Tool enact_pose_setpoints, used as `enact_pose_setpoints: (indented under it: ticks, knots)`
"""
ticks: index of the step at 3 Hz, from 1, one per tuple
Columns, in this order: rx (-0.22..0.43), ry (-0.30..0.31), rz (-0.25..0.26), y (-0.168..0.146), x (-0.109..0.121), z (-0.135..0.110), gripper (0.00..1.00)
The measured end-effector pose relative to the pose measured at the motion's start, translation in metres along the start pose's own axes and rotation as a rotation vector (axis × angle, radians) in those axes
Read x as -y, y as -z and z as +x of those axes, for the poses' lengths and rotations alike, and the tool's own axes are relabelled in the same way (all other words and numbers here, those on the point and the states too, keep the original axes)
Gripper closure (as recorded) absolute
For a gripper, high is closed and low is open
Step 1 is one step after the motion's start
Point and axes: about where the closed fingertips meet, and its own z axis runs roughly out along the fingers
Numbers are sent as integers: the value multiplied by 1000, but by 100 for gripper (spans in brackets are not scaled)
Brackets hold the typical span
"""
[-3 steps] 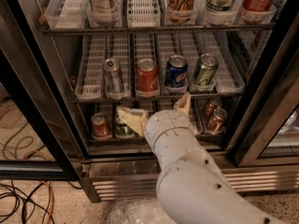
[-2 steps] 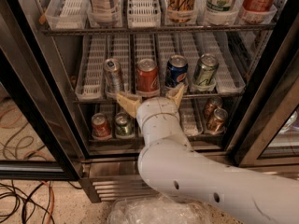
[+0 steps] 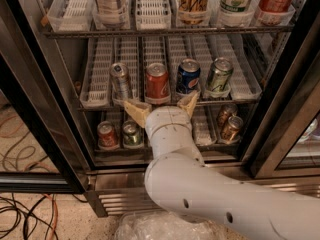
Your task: Pick coke can from middle shelf of fridge
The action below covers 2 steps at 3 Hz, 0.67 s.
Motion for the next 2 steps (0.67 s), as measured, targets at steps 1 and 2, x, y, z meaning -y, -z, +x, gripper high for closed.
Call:
enact_pose_setpoints:
  ticks: [1, 2]
  knots:
    - [-1, -37, 26, -1, -10, 7, 18]
    - [13, -35, 62, -9, -17, 9, 31]
